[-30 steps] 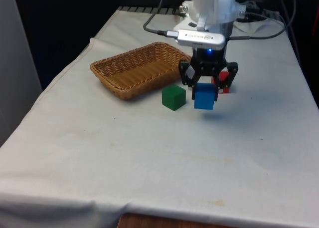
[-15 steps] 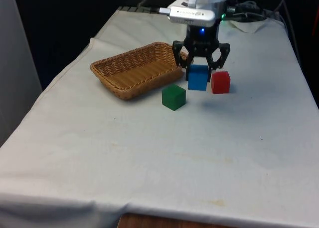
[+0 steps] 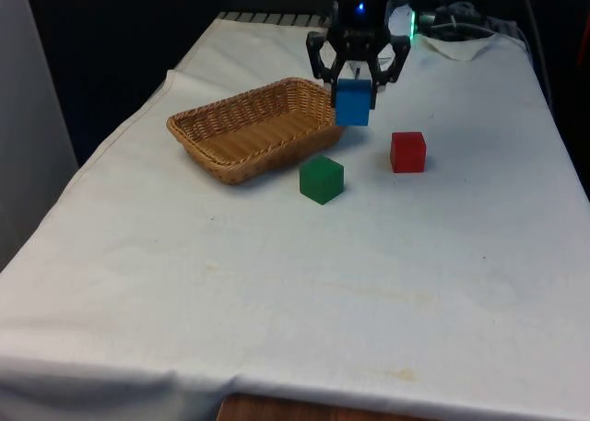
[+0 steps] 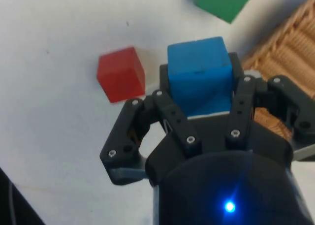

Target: Pick up exactly two blocks and place them into the basket.

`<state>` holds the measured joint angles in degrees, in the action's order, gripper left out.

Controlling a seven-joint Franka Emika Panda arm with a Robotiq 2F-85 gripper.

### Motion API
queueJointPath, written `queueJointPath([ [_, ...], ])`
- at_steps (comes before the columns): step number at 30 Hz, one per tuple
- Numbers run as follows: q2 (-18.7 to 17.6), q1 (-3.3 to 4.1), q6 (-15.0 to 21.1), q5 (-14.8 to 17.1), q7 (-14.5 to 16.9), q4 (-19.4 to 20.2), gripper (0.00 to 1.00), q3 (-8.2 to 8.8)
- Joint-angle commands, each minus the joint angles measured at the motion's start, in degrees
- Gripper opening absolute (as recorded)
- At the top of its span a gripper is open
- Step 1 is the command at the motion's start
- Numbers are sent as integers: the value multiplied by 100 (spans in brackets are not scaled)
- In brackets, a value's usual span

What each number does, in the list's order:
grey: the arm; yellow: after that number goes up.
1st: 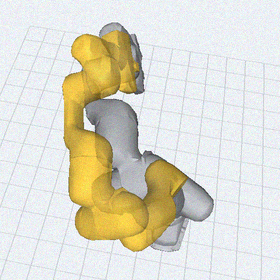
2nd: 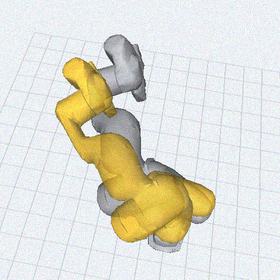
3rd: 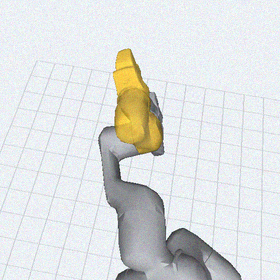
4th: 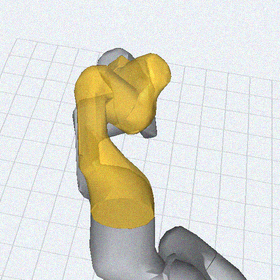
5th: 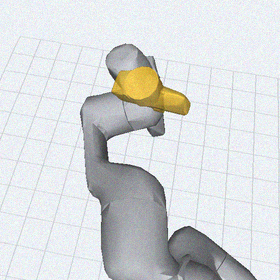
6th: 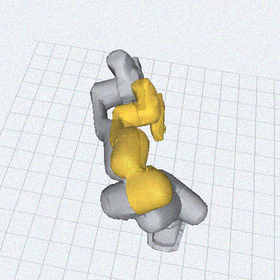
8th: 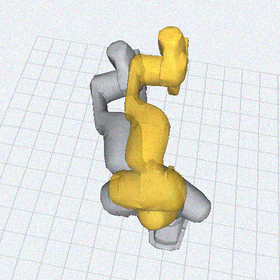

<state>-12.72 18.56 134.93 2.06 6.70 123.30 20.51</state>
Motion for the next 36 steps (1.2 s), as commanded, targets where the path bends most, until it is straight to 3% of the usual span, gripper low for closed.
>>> queueJointPath([
  [1, 172, 11, 29, -143, -46, 143, 1, 57],
  [2, 69, 0, 0, -34, 0, 63, 1, 17],
  [9, 722, -6, 29, -464, -46, 567, 1, 160],
  [12, 785, -6, 0, -435, 0, 613, 1, 166],
  [13, 985, -17, 23, -625, -34, 768, 1, 223],
  [20, 1364, -52, 46, -854, 34, 1077, 1, 367],
  [21, 1324, -29, 0, -779, 46, 1043, 1, 361],
  [30, 1770, -80, 126, -1106, 212, 1530, 1, 670],
  [31, 1736, -46, 34, -1020, 246, 1484, 1, 682],
  [32, 1799, -80, 143, -1129, 218, 1576, 1, 699],
  [36, 1885, -86, 264, -1232, 235, 1793, 1, 814],
])
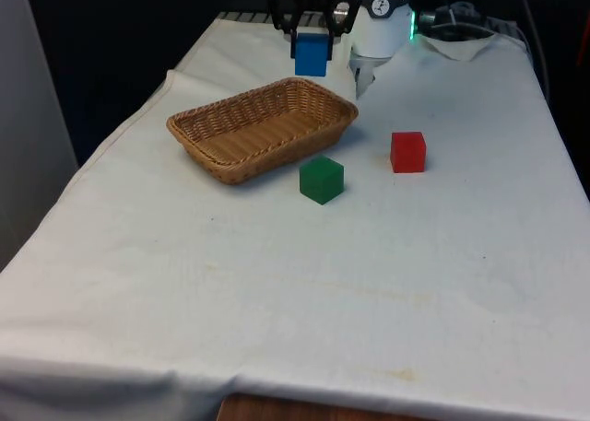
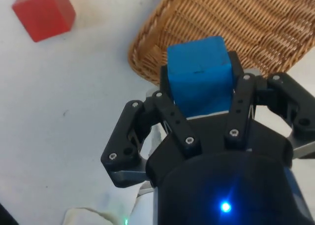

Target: Pick up exactly two blocks and place them into the basket.

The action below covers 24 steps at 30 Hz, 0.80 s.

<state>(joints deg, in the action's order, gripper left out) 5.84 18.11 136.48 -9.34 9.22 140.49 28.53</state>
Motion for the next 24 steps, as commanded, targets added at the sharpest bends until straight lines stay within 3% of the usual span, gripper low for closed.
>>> queueJointPath([
  [1, 40, -40, 166, -115, -11, 138, 1, 40],
  [3, 40, -40, 338, -143, 23, 304, 1, 132],
  [4, 29, -6, 218, -63, 40, 235, 1, 120],
  [5, 34, -40, 401, -143, 46, 361, 1, 160],
  [11, -86, -17, 848, -97, 201, 676, 1, 355],
  [12, -57, -6, 762, -74, 195, 659, 1, 350],
  [17, -298, -17, 1278, -34, 309, 859, 1, 470],
  [19, -355, -6, 1272, -74, 258, 848, 1, 476],
  [24, -590, 0, 1788, 103, 407, 1014, 1, 527],
])
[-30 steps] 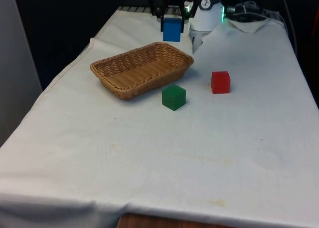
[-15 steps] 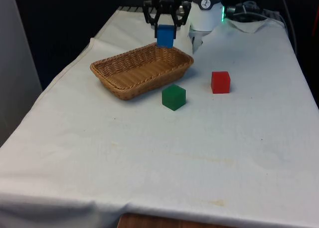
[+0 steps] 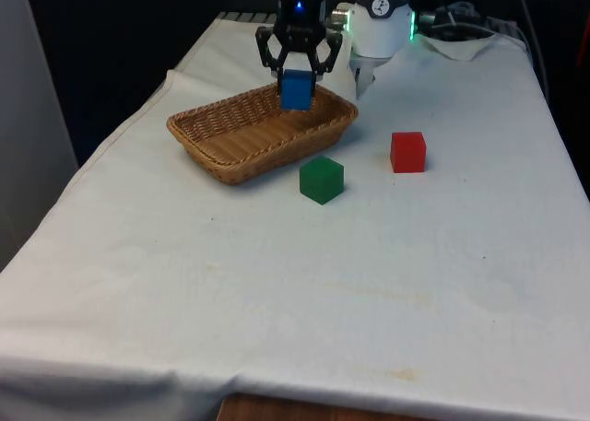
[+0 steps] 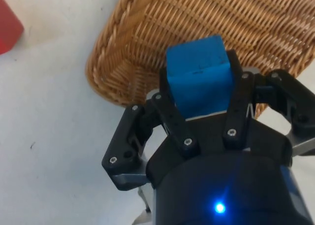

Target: Pick up exactly two blocks and place them into the basket.

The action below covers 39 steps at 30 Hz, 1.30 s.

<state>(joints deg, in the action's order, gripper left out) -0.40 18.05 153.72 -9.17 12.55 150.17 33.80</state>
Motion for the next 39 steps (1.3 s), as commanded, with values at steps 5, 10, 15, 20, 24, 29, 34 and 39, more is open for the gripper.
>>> queueJointPath([
  [5, -109, 6, 269, 201, 126, 97, 1, -23],
  [10, -246, -11, 378, 304, 201, 80, 1, -29],
  [15, -281, -11, 407, 315, 223, 80, 1, -17],
  [20, -344, -6, 453, 367, 235, 103, 1, -34],
  [24, -464, 0, 441, 269, 138, 52, 27, -11],
  [29, -464, -17, 567, 493, 275, 109, 66, -86],
  [34, -550, 0, 527, 355, 166, 52, 100, -34],
  [39, -481, -17, 579, 504, 275, 115, 100, -92],
])
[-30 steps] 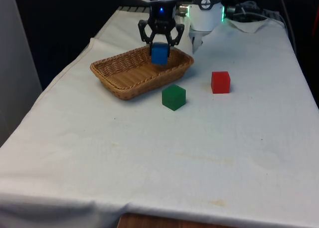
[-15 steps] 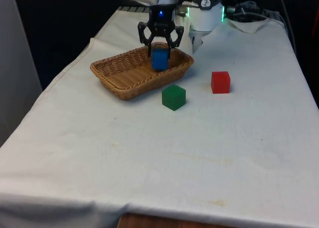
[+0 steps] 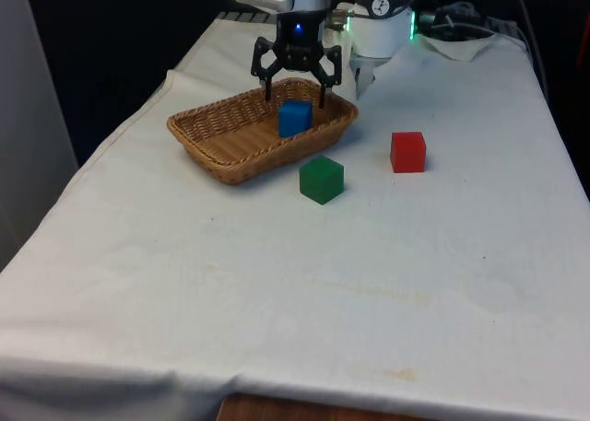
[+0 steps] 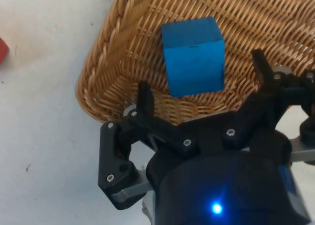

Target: Pick up exactly two blocks and place them into the basket.

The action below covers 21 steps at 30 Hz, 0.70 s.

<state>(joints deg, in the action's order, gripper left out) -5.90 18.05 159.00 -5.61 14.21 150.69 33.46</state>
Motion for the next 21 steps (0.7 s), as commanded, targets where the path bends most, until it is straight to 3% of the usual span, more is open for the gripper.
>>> queueJointPath([
  [1, 132, -11, -17, 80, 74, 46, 100, -23],
  [3, 17, 0, 6, 6, 0, 0, 100, 0],
  [4, 206, -11, -80, 23, 34, 34, 100, 6],
  [12, 659, -17, -407, -120, -57, 40, 100, 69],
  [16, 894, 6, -579, -149, -155, 52, 100, 6],
  [19, 1083, 6, -682, -166, -292, 74, 100, -143],
  [20, 1112, 11, -688, -46, -155, 92, 100, -120],
  [21, 1123, 6, -710, -166, -332, 80, 100, -189],
])
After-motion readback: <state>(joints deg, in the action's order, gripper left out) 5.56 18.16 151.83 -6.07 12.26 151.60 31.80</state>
